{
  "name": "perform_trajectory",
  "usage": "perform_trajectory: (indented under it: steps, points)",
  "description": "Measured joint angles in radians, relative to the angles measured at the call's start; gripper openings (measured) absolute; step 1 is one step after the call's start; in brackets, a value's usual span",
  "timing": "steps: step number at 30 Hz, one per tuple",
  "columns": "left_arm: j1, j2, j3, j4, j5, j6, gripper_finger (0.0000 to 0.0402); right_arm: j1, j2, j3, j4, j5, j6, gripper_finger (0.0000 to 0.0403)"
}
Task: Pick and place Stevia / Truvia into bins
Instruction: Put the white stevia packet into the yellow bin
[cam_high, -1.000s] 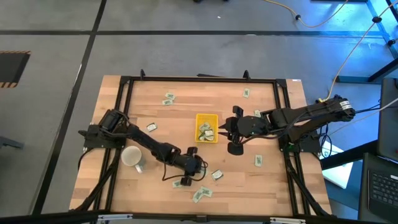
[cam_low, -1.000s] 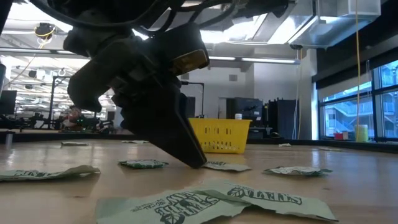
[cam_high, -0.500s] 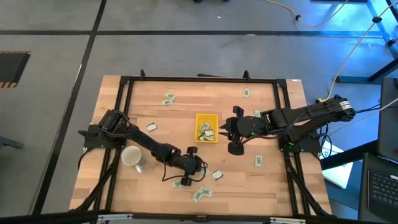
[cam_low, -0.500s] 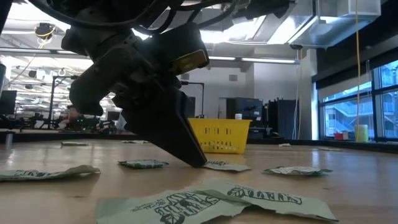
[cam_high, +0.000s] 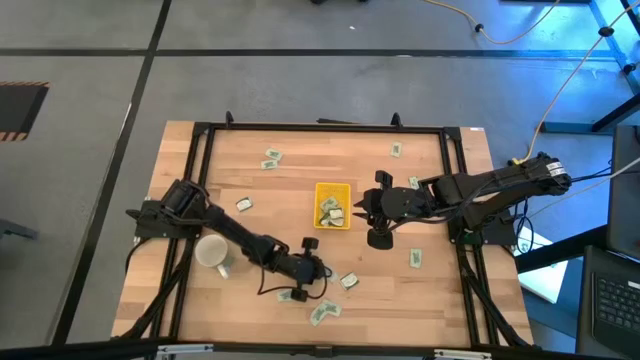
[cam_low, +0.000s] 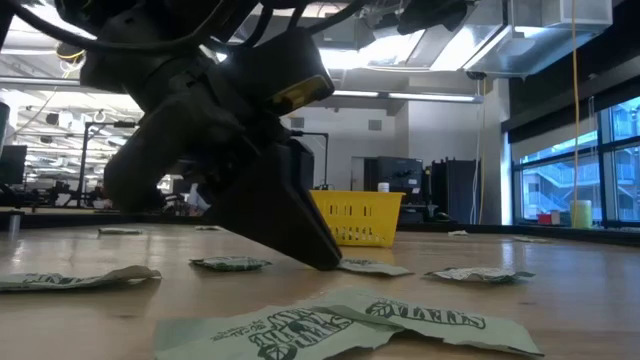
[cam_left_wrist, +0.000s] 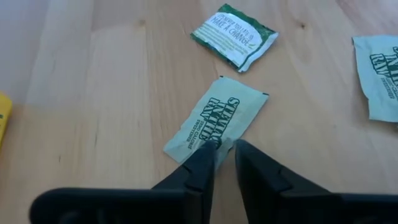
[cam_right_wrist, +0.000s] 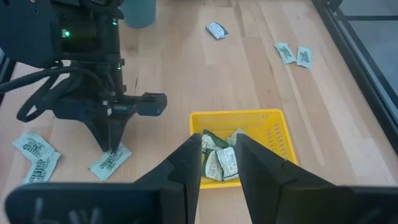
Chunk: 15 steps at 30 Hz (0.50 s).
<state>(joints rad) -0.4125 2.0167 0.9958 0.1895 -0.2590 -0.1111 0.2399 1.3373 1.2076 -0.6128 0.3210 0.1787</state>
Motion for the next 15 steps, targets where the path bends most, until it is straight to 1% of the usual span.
perform_trajectory:
  steps: [8, 13, 15]
  points:
    - [-0.025, 0.001, 0.0, 0.017, -0.067, 0.001, 0.0067, 0.0, 0.0, 0.0, 0.0, 0.0, 0.0, 0.0102]
    - [-0.023, 0.001, 0.0, 0.022, -0.075, 0.011, 0.0072, 0.0, 0.0, 0.0, 0.0, 0.0, 0.001, 0.0102]
    - [-0.018, 0.001, 0.0, 0.023, -0.08, -0.009, 0.0075, 0.0, 0.0, 0.0, 0.0, 0.0, 0.001, 0.0102]
